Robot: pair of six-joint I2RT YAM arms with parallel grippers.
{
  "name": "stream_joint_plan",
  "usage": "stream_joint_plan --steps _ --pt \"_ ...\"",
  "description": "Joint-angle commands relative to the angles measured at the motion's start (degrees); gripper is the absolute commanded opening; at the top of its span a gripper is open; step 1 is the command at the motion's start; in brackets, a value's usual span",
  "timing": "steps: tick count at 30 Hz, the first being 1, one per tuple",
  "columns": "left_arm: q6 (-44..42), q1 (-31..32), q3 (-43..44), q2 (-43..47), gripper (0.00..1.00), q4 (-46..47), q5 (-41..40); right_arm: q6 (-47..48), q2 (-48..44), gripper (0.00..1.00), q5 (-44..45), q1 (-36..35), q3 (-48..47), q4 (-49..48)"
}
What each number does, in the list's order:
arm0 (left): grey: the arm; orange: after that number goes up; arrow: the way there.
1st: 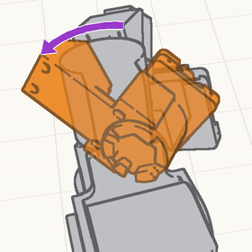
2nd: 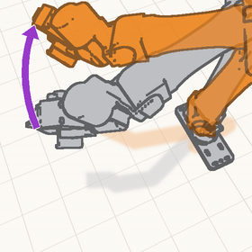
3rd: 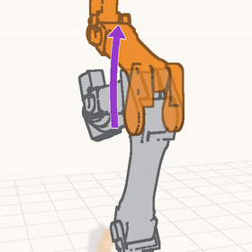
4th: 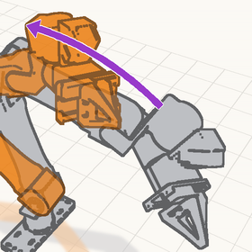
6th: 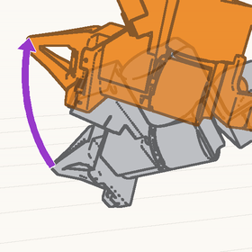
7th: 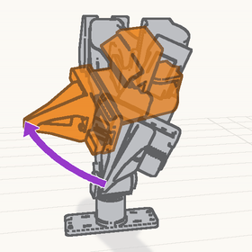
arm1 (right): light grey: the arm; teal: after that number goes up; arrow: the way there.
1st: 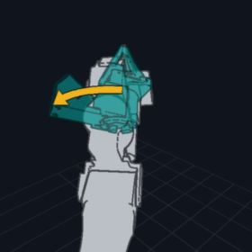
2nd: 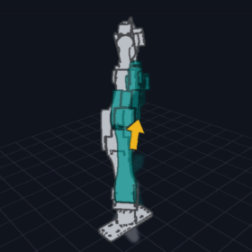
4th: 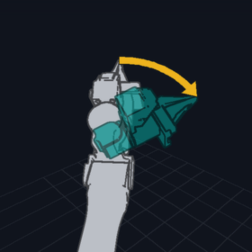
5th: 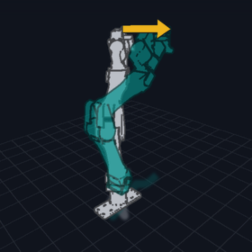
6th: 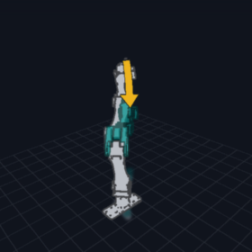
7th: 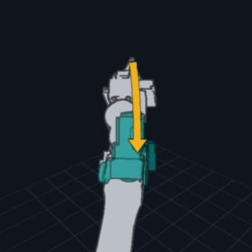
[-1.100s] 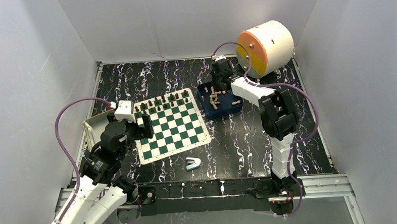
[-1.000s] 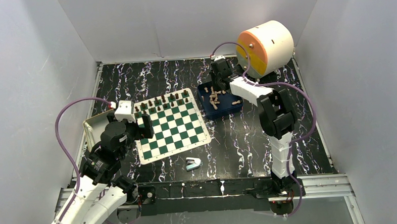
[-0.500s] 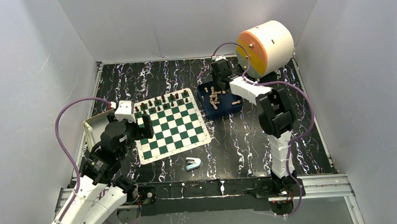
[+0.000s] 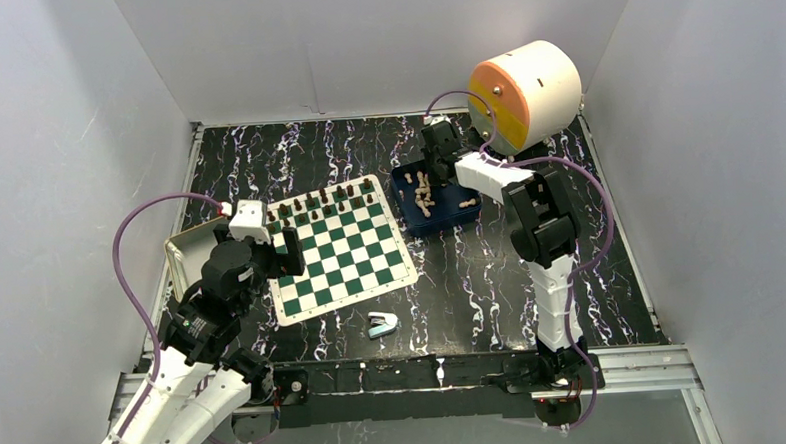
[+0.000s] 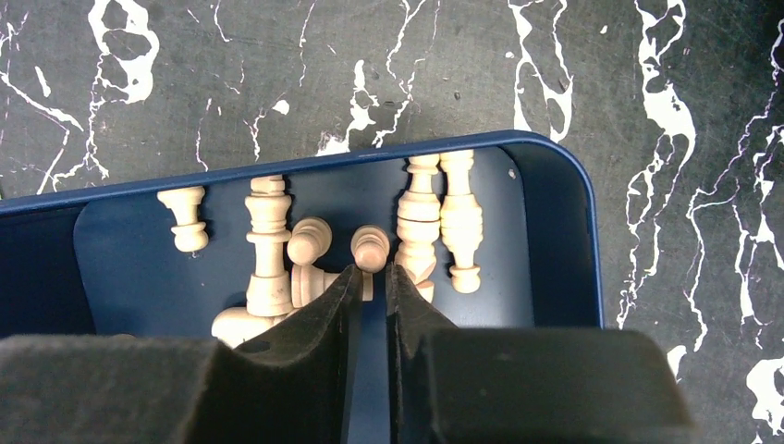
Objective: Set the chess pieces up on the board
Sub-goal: Pick up the chess piece from the storage box.
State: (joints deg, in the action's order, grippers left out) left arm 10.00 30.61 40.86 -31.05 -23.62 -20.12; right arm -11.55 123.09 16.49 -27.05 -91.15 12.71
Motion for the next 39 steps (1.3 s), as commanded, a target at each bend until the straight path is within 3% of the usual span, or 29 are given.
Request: stream_joint_plan --steps 1,11,17,39 --pt "-0.7 0.3 0.1 -0.3 0.95 1.0 -0.5 1.5 -0.7 0.23 0.5 0.3 -2.8 -0.9" --pt "-0.7 0.3 0.0 -0.4 0.95 0.9 -0.4 3.6 -3.4 0.19 0.2 0.3 -3.2 -0.3" --pt "-0.8 0.3 0.0 -0.4 0.95 0.9 -0.1 4.7 -2.1 0.32 0.1 0.3 -4.2 0.0" --pt "-0.8 0.3 -0.1 -0.3 0.95 0.9 -0.2 4.1 2.0 0.31 -1.5 0.7 -7.7 2.2"
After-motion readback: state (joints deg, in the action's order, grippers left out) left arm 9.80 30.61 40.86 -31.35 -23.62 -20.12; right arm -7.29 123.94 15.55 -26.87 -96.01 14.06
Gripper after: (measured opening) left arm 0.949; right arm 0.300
